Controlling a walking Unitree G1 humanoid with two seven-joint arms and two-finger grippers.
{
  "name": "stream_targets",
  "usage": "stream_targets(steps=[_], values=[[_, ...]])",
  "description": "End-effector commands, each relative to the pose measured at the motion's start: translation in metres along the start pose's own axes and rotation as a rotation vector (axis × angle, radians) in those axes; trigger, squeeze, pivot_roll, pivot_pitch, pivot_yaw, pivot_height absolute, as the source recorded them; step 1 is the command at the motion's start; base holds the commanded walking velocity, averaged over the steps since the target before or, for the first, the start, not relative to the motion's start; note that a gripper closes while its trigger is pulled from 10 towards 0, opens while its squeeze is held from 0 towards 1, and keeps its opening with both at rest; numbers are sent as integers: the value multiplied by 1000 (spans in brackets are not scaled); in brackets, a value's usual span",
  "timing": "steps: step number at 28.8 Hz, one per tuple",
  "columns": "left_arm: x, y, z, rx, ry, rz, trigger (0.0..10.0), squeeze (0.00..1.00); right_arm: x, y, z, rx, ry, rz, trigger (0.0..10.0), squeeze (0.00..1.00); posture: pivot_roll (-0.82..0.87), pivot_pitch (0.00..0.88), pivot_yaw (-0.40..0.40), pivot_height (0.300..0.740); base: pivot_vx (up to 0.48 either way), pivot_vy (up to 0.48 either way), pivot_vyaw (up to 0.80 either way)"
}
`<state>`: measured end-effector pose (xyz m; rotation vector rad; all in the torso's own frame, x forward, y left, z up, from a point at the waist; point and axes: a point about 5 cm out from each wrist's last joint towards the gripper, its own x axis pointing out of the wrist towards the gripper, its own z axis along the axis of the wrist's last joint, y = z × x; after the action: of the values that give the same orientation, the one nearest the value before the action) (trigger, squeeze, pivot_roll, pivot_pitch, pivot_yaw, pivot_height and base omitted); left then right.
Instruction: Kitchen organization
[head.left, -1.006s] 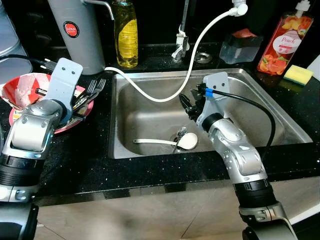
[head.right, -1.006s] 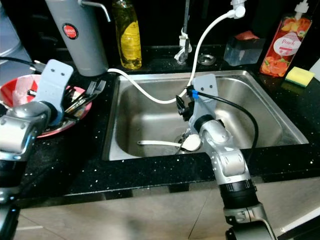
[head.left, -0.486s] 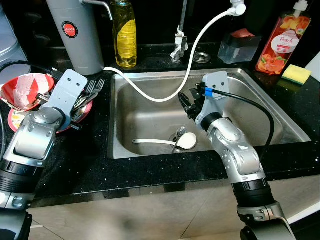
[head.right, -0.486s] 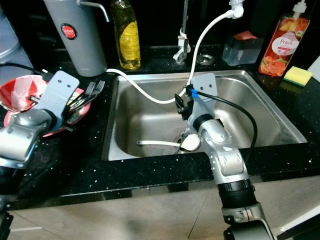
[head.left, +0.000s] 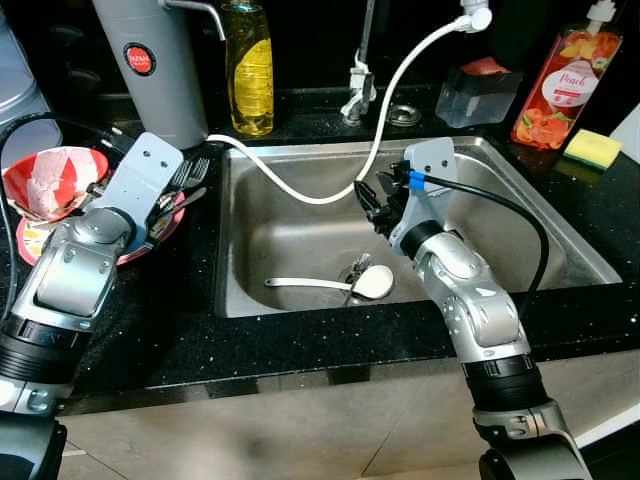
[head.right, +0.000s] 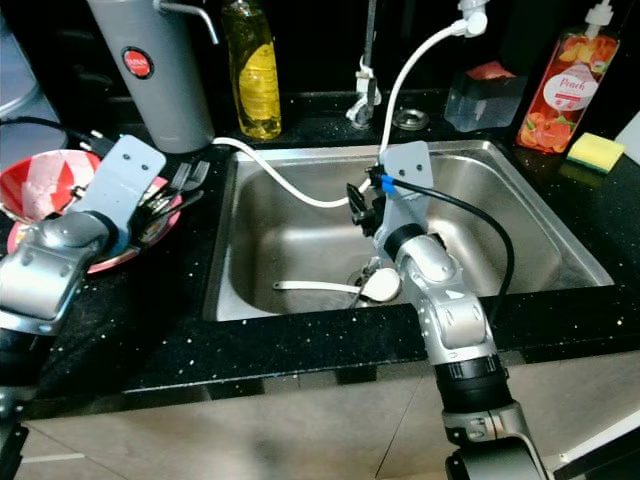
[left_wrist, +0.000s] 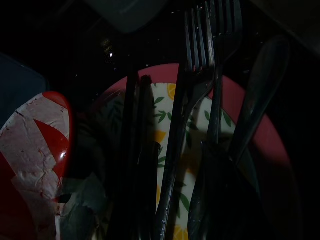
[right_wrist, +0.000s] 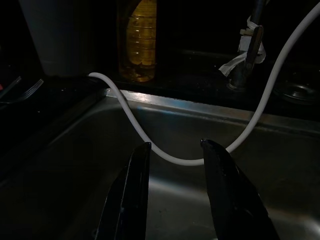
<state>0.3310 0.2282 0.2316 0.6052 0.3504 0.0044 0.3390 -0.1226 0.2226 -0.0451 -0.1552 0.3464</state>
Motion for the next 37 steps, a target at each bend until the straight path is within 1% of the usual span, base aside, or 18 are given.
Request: stream_targets(steps=[1, 4, 6, 7, 8, 9, 14, 17, 18, 25, 27, 28, 31, 35, 37], values=[[-3, -5, 5, 30, -34, -19, 10000, 0, -1, -2, -3, 6, 6, -9, 10000, 0, 206, 0, 20, 740, 0, 0, 0], [-5, -12, 5, 49, -30, -80, 10000, 0, -1, -3, -3, 4, 6, -10, 10000, 0, 207, 0, 20, 740, 0, 0, 0], [-7, -13, 4, 93, -33, -94, 10000, 0, -1, -3, -3, 4, 4, -10, 10000, 0, 207, 0, 22, 740, 0, 0, 0], [-7, -13, 4, 93, -33, -94, 10000, 0, -1, -3, -3, 4, 4, -10, 10000, 0, 207, 0, 22, 740, 0, 0, 0], [-8, -13, 3, 131, -38, -96, 10000, 0, -1, -3, -3, 5, 3, -11, 10000, 0, 207, 0, 22, 740, 0, 0, 0], [-9, -12, 3, 151, -38, -95, 10000, 0, -1, -3, -3, 6, 2, -11, 10000, 0, 207, 0, 22, 740, 0, 0, 0], [-9, -7, 1, 171, -29, -87, 10000, 0, -1, -2, -3, 9, 2, -9, 10000, 0, 207, 0, 22, 740, 0, 0, 0], [-8, -2, 0, 185, -23, -58, 10000, 0, 0, -2, -2, 11, 0, -11, 10000, 0, 210, 0, 20, 740, 0, 0, 0], [-8, 2, -1, 189, -19, -43, 10000, 0, 0, -3, -2, 12, -2, -12, 10000, 0, 210, 0, 20, 740, 0, 0, 0], [-8, 4, -4, 186, -1, -56, 10000, 0, 0, -2, -2, 14, -3, -9, 10000, 0, 210, 0, 20, 740, 0, 0, 0], [-8, 3, -7, 199, 9, -72, 10000, 0, 0, -2, -2, 16, -5, -9, 10000, 0, 212, 0, 21, 740, 0, 0, 0], [-10, 0, -11, 238, 15, -114, 10000, 0, -1, -1, 0, 25, -16, -5, 10000, 0, 210, 0, 21, 740, 0, 0, 0], [-11, -1, -12, 252, 14, -138, 10000, 0, -1, -1, 1, 28, -21, -3, 10000, 0, 210, 0, 21, 740, 0, 0, 0], [-11, 2, -15, 285, 30, -138, 10000, 0, -1, -2, 1, 27, -23, -7, 10000, 0, 210, 0, 21, 740, 0, 0, 0], [-8, 6, -22, 310, 60, -120, 10000, 0, -1, -2, 1, 31, -24, -11, 10000, 0, 213, 0, 20, 740, 0, 0, 0]])
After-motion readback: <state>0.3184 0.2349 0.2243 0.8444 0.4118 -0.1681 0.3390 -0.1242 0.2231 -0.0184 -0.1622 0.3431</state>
